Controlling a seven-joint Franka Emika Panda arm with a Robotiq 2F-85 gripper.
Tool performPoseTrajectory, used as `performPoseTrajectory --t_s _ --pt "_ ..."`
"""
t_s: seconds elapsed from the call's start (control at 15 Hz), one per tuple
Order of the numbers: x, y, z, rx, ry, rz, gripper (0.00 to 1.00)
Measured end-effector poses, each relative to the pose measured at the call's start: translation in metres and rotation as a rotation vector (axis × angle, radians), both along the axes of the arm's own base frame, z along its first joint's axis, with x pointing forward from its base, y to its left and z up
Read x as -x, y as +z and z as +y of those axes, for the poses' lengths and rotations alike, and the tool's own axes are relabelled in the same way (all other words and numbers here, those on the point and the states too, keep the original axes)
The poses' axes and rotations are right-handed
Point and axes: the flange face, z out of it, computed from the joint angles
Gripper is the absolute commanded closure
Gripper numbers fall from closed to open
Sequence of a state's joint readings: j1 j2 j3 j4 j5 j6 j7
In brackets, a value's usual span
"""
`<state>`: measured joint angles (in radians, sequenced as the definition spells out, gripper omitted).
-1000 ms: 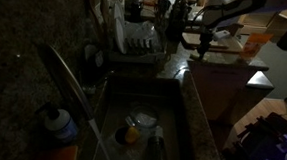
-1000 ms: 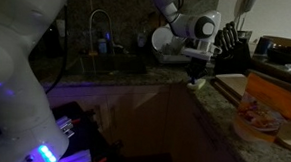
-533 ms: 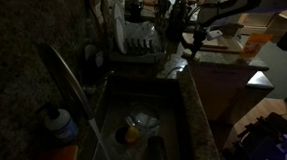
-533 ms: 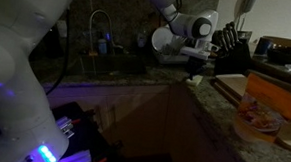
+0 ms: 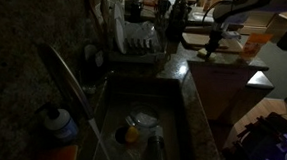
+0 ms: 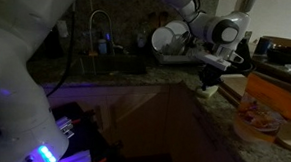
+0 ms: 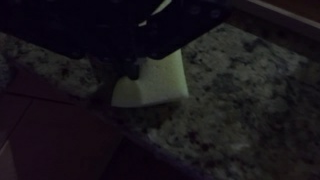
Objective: Slide the sponge across the countertop.
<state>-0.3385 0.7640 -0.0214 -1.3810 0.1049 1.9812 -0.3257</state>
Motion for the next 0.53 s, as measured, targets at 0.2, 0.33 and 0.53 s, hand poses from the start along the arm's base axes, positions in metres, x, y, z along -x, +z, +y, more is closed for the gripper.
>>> performPoseTrajectory --t_s 0.2,0.33,0.53 --pt "0.010 0.000 -0.021 0.016 -0.034 0.022 0.61" --pt "0.010 0.000 -0.022 0.020 -0.037 0.021 0.49" --pt "0.006 0.001 -0.017 0.042 -0.018 0.017 0.26"
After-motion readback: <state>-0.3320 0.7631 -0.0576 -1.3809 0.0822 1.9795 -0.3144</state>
